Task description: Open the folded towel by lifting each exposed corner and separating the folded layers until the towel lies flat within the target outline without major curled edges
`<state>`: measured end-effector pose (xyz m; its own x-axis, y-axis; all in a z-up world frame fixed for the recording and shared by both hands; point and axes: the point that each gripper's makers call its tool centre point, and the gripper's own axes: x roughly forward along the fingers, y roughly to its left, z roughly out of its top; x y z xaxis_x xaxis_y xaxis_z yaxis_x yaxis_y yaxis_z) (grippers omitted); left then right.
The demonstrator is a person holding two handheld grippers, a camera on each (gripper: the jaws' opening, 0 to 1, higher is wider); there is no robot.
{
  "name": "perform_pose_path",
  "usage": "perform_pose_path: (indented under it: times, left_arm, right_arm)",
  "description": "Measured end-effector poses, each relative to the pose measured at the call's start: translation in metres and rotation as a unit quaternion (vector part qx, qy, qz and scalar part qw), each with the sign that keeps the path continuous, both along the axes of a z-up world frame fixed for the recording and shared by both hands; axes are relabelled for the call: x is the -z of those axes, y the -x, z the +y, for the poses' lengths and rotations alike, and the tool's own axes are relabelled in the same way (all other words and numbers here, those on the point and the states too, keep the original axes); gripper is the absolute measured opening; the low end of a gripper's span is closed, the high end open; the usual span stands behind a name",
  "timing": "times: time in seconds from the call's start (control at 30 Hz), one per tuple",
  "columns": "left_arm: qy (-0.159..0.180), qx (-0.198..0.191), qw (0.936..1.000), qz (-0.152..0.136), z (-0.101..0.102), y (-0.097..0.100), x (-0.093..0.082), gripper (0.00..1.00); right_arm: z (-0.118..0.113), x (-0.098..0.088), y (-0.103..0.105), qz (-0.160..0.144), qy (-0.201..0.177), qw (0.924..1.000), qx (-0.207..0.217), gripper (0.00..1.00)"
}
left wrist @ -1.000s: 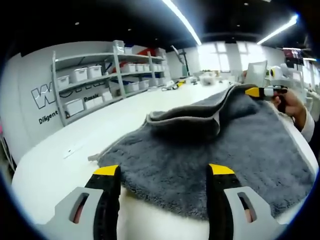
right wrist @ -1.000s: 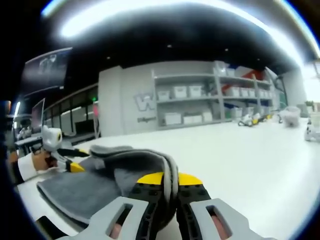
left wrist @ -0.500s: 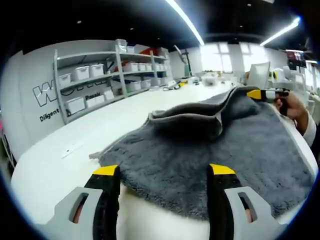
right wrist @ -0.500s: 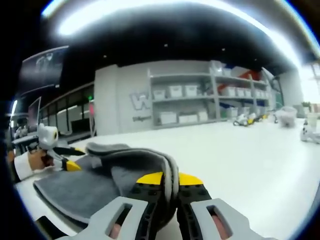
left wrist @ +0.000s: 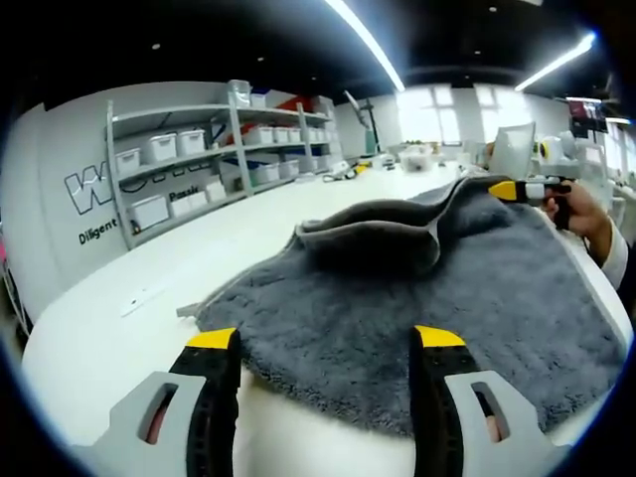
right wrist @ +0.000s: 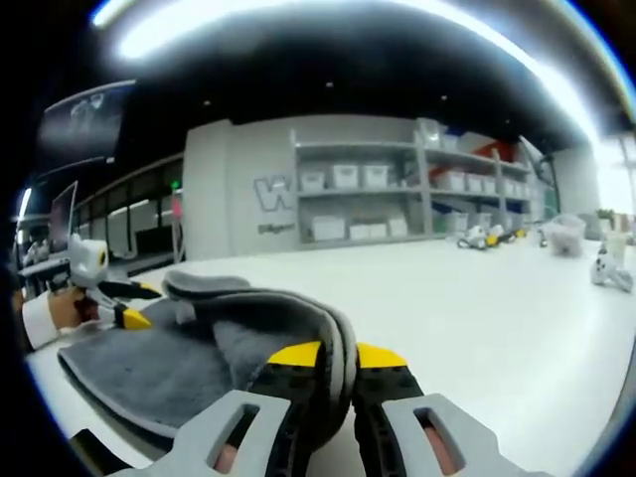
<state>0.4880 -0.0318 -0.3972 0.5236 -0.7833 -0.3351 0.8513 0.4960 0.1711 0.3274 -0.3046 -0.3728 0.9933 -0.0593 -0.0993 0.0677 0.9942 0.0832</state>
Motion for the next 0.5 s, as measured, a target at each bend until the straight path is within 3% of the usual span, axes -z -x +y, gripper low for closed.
perform_pose_path:
  times: [0.5]
  left_arm:
    - [-0.004, -0.001, 1.0, -0.002, 0.0, 0.004, 0.0, 0.67]
  right_arm:
    - [-0.01, 0.02, 0.011, 0.054, 0.009, 0.9974, 0.047, 0.03]
